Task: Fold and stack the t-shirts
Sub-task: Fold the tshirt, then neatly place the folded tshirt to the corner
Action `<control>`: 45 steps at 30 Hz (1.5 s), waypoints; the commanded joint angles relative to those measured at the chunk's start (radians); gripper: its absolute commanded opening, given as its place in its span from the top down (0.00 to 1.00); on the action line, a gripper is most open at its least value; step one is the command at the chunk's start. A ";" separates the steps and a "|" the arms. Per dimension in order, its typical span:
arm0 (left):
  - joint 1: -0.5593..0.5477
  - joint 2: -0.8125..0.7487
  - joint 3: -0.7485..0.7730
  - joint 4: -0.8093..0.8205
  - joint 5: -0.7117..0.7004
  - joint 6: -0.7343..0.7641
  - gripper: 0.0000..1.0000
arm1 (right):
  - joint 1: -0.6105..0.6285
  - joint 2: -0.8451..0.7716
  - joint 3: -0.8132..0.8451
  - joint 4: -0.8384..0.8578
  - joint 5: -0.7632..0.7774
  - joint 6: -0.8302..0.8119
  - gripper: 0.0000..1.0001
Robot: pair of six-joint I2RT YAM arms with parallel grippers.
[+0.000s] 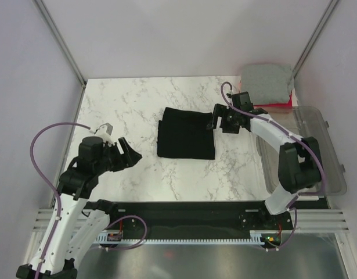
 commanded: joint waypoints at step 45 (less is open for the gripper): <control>0.002 -0.147 -0.026 0.044 -0.129 0.012 0.26 | -0.056 0.284 0.417 -0.006 0.084 -0.247 1.00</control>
